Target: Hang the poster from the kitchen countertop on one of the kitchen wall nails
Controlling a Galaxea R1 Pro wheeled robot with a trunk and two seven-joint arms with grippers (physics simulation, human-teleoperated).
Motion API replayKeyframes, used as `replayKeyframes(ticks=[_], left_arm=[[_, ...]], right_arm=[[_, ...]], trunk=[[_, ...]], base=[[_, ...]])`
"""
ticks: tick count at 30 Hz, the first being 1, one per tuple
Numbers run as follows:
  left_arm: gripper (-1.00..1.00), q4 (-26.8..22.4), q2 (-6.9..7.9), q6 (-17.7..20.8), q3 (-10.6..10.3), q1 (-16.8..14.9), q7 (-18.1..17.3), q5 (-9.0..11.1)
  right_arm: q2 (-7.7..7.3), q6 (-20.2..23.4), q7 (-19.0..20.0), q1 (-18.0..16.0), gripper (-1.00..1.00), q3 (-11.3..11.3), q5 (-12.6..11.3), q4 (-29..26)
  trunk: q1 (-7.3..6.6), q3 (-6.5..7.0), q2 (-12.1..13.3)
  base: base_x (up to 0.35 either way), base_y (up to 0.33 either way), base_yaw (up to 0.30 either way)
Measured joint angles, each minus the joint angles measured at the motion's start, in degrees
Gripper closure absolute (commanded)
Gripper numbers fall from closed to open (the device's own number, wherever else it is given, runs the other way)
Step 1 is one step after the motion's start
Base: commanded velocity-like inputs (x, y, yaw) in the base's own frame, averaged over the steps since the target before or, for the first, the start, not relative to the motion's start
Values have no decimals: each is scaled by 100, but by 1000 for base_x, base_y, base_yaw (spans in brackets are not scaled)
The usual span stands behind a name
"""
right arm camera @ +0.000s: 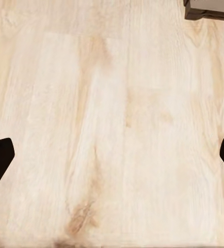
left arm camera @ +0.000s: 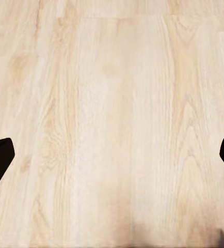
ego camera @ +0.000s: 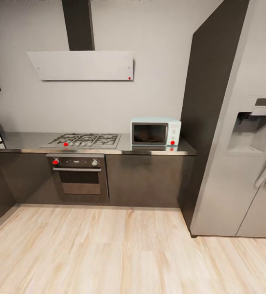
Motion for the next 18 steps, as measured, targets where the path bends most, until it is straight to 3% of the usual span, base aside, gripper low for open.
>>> replayKeyframes(ticks=[6, 11, 18], left_arm=[[-100, 3, 0, 8, 1, 0, 1, 0], [-100, 5, 0, 6, 1, 0, 4, 0], [-100, 5, 0, 4, 8, 0, 10, 0]], right_arm=[[24, -5, -7, 0, -100, -12, 531, 5], [28, -11, -18, 0, -100, -16, 639, 4], [36, -13, -26, 0, -100, -18, 673, 4]], trunk=[[-1, 0, 0], [-2, 0, 0], [-2, 0, 0]], base=[[-70, -121, 5], [-12, -22, 44], [-2, -3, 245]])
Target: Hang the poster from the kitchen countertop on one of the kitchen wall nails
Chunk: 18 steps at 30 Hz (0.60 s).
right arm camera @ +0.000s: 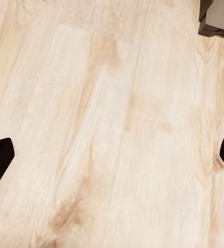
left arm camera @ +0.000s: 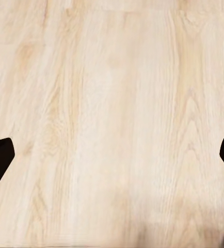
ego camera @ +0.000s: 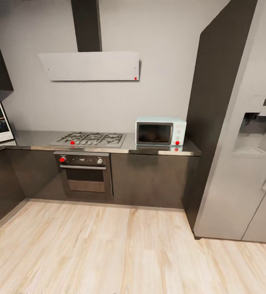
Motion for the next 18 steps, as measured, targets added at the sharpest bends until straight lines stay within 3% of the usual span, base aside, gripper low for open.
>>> replayKeyframes(ticks=[18], left_arm=[[-100, 0, 0, 0, 2, 0, 3, 4]], right_arm=[[2, 0, -1, 0, -100, 0, 7, 2]], trunk=[[0, 0, 0]], base=[[0, 0, 291]])
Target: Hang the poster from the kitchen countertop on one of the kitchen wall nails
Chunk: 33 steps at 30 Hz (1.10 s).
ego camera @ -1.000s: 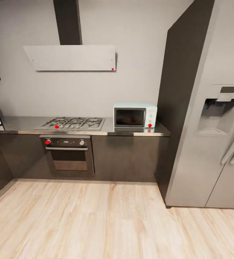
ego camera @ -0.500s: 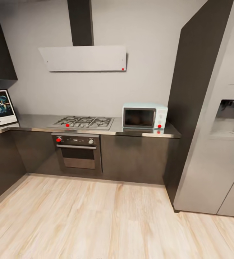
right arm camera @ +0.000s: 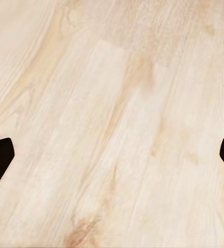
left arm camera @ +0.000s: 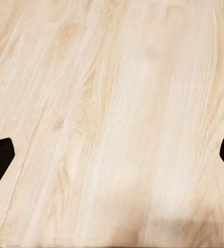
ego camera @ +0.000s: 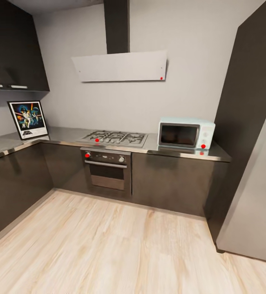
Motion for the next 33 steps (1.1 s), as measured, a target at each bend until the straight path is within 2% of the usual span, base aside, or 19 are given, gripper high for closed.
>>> replayKeyframes(ticks=[33], left_arm=[[-100, 0, -1, 0, -8, 0, 0, -3]], right_arm=[[0, 9, 0, 0, -100, 8, 5, 24]], trunk=[[0, 0, 0]], base=[[0, 0, 294]])
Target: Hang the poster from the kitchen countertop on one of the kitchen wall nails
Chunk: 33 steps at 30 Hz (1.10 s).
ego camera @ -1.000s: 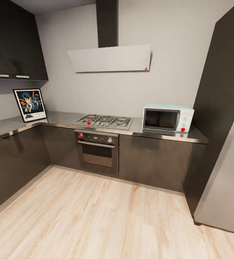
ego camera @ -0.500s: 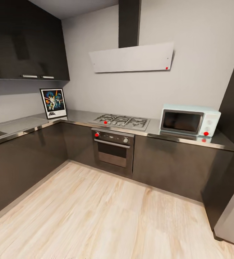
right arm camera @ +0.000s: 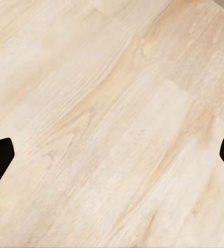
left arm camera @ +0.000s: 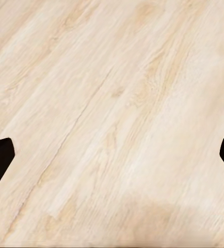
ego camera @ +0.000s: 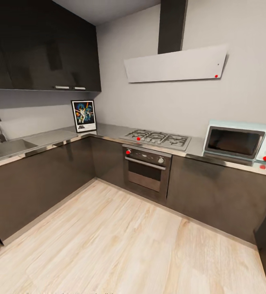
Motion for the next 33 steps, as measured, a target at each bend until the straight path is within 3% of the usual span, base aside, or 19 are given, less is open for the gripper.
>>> replayKeyframes(ticks=[33], left_arm=[[-100, 1, -8, 0, -1, 0, 0, -1]], right_arm=[[61, 0, 0, 0, -100, -8, -4, 1]], trunk=[[0, 0, 0]], base=[[0, 0, 293]])
